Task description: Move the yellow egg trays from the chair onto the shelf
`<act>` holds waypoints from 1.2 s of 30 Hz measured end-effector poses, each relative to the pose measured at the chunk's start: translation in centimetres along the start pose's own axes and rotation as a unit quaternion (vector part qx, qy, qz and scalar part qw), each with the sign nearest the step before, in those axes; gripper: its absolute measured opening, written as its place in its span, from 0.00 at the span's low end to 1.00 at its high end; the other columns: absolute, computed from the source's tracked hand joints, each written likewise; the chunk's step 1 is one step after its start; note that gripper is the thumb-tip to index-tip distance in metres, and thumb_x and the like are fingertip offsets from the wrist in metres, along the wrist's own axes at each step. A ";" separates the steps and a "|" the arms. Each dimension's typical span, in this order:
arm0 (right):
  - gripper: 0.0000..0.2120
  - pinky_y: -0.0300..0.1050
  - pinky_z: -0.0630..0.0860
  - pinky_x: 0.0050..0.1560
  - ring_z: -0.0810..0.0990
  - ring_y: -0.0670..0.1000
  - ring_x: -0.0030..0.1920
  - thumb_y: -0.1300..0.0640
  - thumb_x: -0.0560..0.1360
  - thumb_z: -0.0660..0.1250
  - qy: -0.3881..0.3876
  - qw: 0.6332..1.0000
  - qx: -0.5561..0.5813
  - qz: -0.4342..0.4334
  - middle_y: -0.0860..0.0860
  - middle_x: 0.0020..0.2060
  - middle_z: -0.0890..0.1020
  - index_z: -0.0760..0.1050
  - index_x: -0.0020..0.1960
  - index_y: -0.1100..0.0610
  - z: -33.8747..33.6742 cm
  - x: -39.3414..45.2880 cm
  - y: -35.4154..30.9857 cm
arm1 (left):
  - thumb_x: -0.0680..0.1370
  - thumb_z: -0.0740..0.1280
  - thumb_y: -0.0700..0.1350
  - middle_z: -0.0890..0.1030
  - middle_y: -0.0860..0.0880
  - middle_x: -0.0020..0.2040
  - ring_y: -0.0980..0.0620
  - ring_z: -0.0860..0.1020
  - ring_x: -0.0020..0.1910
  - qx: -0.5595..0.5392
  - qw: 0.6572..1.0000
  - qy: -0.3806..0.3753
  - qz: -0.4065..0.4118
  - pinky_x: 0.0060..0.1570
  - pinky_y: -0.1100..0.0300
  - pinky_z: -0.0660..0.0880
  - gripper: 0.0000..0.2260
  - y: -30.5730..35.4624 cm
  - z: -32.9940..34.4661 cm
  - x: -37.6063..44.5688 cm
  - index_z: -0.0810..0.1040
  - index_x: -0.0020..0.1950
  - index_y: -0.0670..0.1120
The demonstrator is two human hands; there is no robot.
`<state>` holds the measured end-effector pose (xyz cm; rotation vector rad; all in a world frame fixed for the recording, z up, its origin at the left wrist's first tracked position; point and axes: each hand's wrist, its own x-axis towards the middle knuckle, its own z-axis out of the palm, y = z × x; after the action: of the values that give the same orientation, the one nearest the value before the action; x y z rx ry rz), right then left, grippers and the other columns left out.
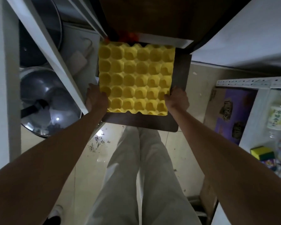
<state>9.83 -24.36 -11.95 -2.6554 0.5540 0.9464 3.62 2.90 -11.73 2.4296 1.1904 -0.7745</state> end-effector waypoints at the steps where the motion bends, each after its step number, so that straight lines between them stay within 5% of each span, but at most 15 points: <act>1: 0.11 0.48 0.71 0.42 0.83 0.60 0.54 0.50 0.75 0.65 0.011 1.000 -0.001 0.005 0.53 0.52 0.83 0.78 0.56 0.50 0.2 0.3 0.0 | 0.83 0.60 0.45 0.72 0.36 0.74 0.35 0.73 0.72 0.003 1.000 -0.002 -0.013 0.65 0.42 0.73 0.29 0.1 0.1 0.4 0.58 0.82 0.36; 6: 0.05 0.49 0.71 0.40 0.84 0.61 0.49 0.52 0.77 0.66 0.081 0.996 -0.029 -0.001 0.55 0.48 0.83 0.80 0.50 0.51 0.0 0.7 0.2 | 0.82 0.64 0.46 0.80 0.37 0.65 0.35 0.78 0.65 0.046 0.999 -0.013 0.002 0.58 0.41 0.77 0.16 0.1 0.0 1.1 0.73 0.68 0.40; 13: 0.10 0.46 0.71 0.38 0.85 0.61 0.45 0.56 0.79 0.62 0.085 0.996 -0.038 -0.009 0.55 0.42 0.84 0.75 0.40 0.55 -1.0 0.2 1.0 | 0.84 0.58 0.42 0.82 0.36 0.56 0.32 0.80 0.57 0.058 0.993 0.045 0.087 0.52 0.40 0.77 0.11 -0.2 -0.7 -0.5 0.75 0.65 0.44; 20: 0.04 0.48 0.71 0.38 0.81 0.59 0.45 0.58 0.81 0.63 0.080 0.996 -0.019 -0.033 0.54 0.44 0.80 0.75 0.48 0.54 -2.2 -2.2 0.9 | 0.81 0.58 0.37 0.81 0.36 0.50 0.36 0.79 0.49 0.000 0.993 0.090 0.071 0.40 0.51 0.66 0.07 0.3 -3.1 -2.6 0.75 0.53 0.41; 24: 0.04 0.47 0.71 0.36 0.78 0.56 0.40 0.57 0.82 0.61 0.128 0.989 0.036 -0.071 0.53 0.40 0.78 0.72 0.48 0.54 -3.1 -3.7 1.2 | 0.79 0.58 0.34 0.81 0.37 0.47 0.39 0.76 0.43 -0.021 0.991 0.115 0.070 0.39 0.50 0.68 0.07 0.6 -4.3 -4.1 0.74 0.53 0.41; 29: 0.03 0.45 0.66 0.34 0.75 0.56 0.34 0.58 0.79 0.60 0.121 0.987 0.093 -0.056 0.53 0.35 0.76 0.68 0.46 0.53 -4.4 -5.7 3.6 | 0.82 0.61 0.39 0.83 0.39 0.47 0.35 0.82 0.46 -0.022 0.987 0.130 0.097 0.44 0.41 0.82 0.05 0.7 -5.2 -7.0 0.76 0.55 0.44; 36: 0.05 0.45 0.67 0.30 0.77 0.59 0.35 0.59 0.76 0.64 0.124 0.966 0.228 -0.008 0.55 0.34 0.76 0.68 0.45 0.57 -7.1 -13.0 11.5 | 0.78 0.61 0.42 0.80 0.41 0.44 0.36 0.81 0.44 0.023 0.972 0.056 0.228 0.40 0.48 0.78 0.11 2.9 -6.5 -12.4 0.70 0.60 0.46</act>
<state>-0.60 -33.87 0.38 -2.3590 0.7050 0.4137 1.79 -3.28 1.00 2.6661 0.6048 -0.5340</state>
